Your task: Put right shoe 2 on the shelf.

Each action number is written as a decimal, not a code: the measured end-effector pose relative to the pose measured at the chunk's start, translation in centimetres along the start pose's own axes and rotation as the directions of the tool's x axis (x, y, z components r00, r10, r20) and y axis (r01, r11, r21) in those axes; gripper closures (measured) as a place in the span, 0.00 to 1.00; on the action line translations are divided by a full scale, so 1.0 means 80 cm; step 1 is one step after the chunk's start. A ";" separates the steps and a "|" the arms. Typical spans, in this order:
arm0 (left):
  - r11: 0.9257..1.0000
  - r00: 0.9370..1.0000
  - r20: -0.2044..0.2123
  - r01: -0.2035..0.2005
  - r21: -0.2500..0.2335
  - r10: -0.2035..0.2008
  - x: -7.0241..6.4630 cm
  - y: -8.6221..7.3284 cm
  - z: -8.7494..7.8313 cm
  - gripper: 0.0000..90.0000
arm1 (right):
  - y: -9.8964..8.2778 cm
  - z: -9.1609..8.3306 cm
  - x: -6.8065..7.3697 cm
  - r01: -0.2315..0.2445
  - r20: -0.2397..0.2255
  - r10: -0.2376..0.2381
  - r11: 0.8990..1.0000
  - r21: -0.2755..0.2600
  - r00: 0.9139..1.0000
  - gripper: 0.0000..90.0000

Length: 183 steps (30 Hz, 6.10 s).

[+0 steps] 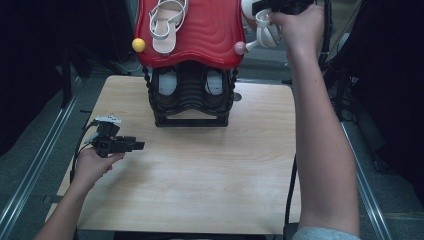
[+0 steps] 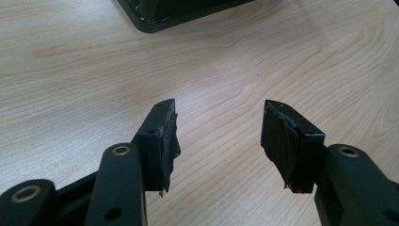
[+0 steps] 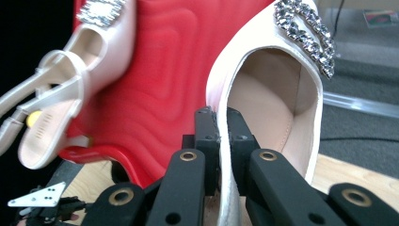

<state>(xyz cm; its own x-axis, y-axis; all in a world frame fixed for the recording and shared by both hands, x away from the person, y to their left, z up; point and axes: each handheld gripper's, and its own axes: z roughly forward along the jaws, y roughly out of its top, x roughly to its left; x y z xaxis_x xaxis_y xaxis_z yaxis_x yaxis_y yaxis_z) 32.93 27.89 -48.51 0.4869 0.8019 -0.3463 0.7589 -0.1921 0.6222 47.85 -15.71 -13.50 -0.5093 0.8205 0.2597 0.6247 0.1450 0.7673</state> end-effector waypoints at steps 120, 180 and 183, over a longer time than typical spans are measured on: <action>1.000 1.000 0.003 0.000 0.006 0.000 0.001 0.000 0.001 0.51 | -0.021 0.042 0.034 0.150 0.013 -0.150 0.982 -0.110 0.989 0.61; 1.000 1.000 0.004 -0.004 -0.009 0.004 0.002 0.003 0.002 0.51 | -0.153 0.042 -0.090 0.035 0.072 -0.027 0.992 -0.121 0.997 0.39; 1.000 1.000 0.006 -0.004 -0.009 0.004 0.001 0.003 0.002 0.51 | -0.160 0.043 -0.093 0.034 0.066 -0.026 0.992 -0.121 0.997 0.39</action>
<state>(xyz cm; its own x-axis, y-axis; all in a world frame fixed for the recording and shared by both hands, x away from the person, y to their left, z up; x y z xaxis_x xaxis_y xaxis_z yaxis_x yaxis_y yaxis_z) 33.27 27.82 -48.51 0.4924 0.7979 -0.3476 0.7531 -0.1904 0.6297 45.68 -21.74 -27.22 -0.4848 0.8514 0.2003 0.5312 0.1046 0.8408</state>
